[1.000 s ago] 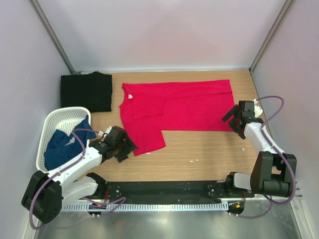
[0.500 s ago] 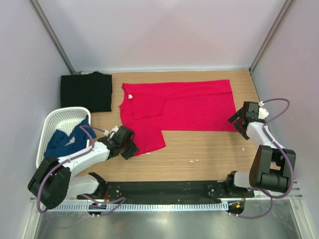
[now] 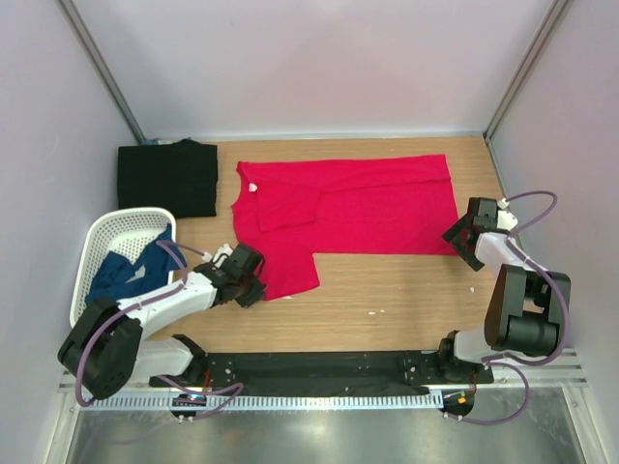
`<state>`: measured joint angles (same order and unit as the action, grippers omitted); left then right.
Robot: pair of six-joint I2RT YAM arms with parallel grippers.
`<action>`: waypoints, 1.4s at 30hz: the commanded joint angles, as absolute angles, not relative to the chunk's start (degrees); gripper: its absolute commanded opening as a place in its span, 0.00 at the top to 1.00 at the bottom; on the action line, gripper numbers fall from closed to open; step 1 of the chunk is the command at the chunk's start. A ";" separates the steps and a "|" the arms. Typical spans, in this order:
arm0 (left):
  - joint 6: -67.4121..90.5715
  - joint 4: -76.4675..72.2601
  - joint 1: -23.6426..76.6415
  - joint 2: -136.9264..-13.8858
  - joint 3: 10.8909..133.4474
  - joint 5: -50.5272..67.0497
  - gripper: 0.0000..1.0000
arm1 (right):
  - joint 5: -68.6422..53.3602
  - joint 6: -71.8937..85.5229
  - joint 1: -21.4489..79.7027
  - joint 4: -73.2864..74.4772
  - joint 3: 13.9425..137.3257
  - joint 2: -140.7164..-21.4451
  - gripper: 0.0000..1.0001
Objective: Fold and stack the t-shirts
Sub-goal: Fold the tshirt
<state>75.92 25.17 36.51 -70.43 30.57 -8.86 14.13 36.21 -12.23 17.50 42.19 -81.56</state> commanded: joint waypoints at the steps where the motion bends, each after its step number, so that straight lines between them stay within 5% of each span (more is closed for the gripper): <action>1: 74.18 28.56 37.35 -70.84 33.13 -12.04 1.00 | 16.96 36.74 -12.48 15.21 42.19 -82.09 0.24; 14: 72.16 30.67 37.97 -69.61 34.63 -13.71 1.00 | 18.37 36.91 -13.10 12.83 43.86 -87.62 0.48; 22: 70.14 32.43 37.97 -68.56 37.61 -14.68 1.00 | 19.78 36.12 -13.10 12.65 44.30 -87.98 0.87; 25: 68.56 33.57 37.97 -68.47 39.89 -15.47 1.00 | 19.77 35.51 -13.10 13.53 45.70 -87.45 0.93; 42: 48.62 29.28 37.53 -77.24 63.09 -26.80 1.00 | 17.84 34.36 -13.10 14.24 60.01 -90.96 0.99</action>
<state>56.40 33.95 37.76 -74.15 58.54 -21.80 17.02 35.24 -12.88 15.49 55.40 -89.76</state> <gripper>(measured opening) 0.006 0.061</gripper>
